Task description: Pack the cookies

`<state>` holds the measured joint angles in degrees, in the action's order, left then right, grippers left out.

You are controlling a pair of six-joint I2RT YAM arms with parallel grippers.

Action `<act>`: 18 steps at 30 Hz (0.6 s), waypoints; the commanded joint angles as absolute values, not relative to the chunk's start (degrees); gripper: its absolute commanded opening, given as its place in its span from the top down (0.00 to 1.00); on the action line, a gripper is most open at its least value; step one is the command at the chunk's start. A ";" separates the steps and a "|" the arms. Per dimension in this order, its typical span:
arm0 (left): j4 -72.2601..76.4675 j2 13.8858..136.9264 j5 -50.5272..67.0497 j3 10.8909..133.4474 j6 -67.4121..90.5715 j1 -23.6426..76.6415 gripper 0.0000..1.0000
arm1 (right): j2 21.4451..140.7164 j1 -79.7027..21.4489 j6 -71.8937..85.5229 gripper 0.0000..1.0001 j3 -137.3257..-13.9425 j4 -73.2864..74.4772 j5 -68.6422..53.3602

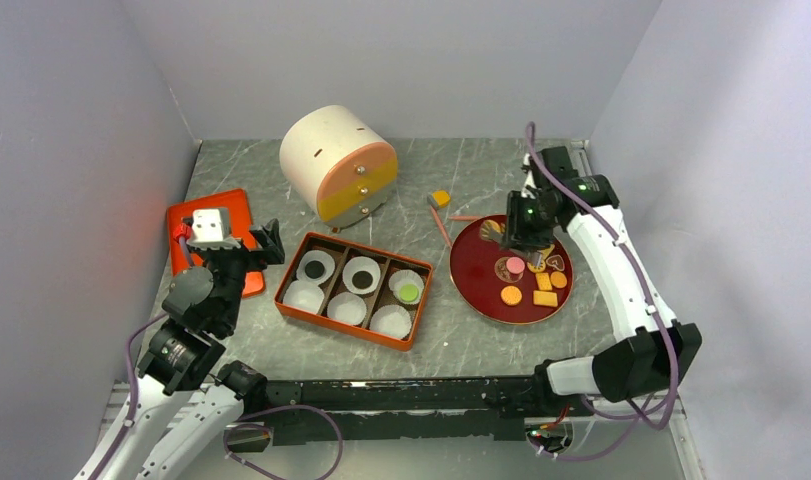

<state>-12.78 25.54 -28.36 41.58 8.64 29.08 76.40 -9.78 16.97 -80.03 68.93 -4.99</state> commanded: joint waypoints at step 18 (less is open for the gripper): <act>-12.00 26.97 -29.19 42.42 8.69 28.55 0.04 | 91.55 -43.93 15.22 0.73 -96.25 58.14 -4.22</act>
<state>-12.84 26.76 -28.56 41.58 8.64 28.91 88.77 -39.70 17.52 -91.26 62.67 -4.73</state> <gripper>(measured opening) 0.964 0.410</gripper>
